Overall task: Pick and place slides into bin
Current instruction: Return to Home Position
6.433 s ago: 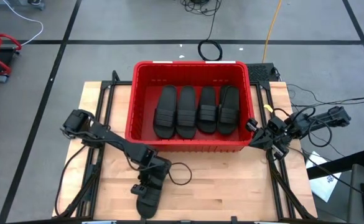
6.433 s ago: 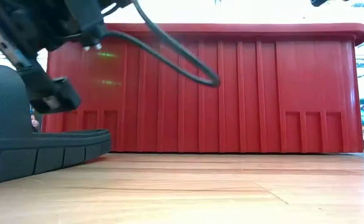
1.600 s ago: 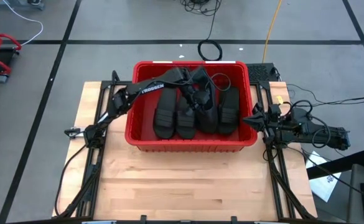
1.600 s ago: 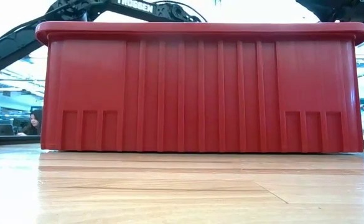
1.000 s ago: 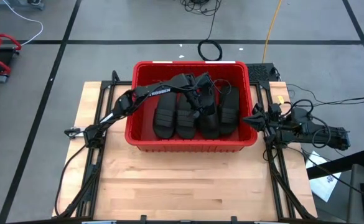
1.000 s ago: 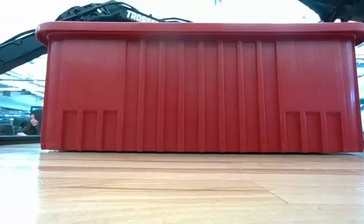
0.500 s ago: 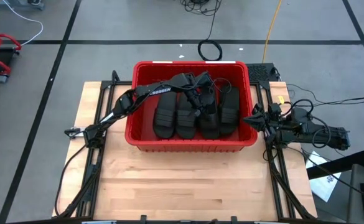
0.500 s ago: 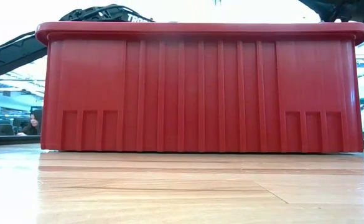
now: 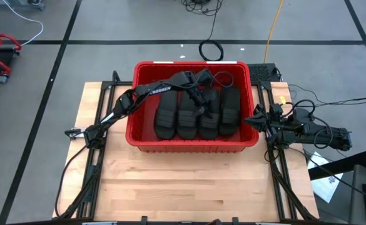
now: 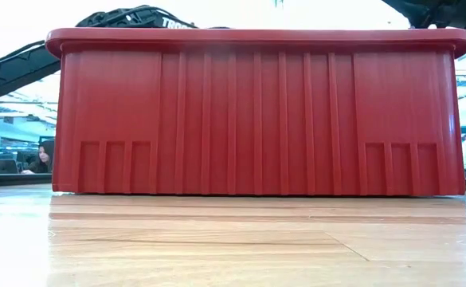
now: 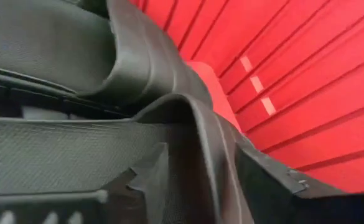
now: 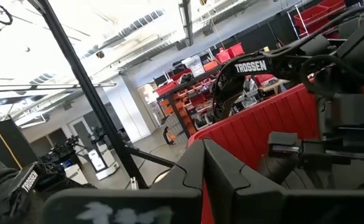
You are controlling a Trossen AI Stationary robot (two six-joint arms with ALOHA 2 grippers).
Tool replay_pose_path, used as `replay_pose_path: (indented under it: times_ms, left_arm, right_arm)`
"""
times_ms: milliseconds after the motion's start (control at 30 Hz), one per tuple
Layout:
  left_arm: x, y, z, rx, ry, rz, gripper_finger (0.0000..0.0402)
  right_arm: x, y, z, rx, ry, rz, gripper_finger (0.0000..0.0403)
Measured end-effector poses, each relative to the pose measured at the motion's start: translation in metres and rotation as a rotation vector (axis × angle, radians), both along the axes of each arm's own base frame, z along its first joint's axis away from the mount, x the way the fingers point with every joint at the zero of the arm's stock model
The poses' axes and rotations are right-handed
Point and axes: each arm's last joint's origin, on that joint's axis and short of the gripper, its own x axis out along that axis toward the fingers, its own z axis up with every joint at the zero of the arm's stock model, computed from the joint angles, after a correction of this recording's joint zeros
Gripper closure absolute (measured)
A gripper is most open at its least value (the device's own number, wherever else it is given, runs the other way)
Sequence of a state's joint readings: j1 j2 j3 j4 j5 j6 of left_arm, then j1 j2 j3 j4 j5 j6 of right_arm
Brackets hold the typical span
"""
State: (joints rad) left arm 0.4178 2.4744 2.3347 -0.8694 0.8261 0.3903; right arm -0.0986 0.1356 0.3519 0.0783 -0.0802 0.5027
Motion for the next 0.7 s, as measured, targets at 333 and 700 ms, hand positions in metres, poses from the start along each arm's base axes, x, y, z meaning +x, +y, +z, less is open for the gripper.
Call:
replay_pose_path:
  times_ms: [333, 700]
  left_arm:
    - [-0.038, -0.01, 0.112, 0.185, -0.23, -0.011, 0.0196]
    - [-0.21, -0.085, 0.31, 0.612, -0.625, 0.022, 0.0351]
  right_arm:
    - [0.0, 0.0, 0.002, -0.061, -0.016, -0.01, 0.0403]
    - [-0.004, 0.0, 0.004, -0.221, -0.047, -0.055, 0.0403]
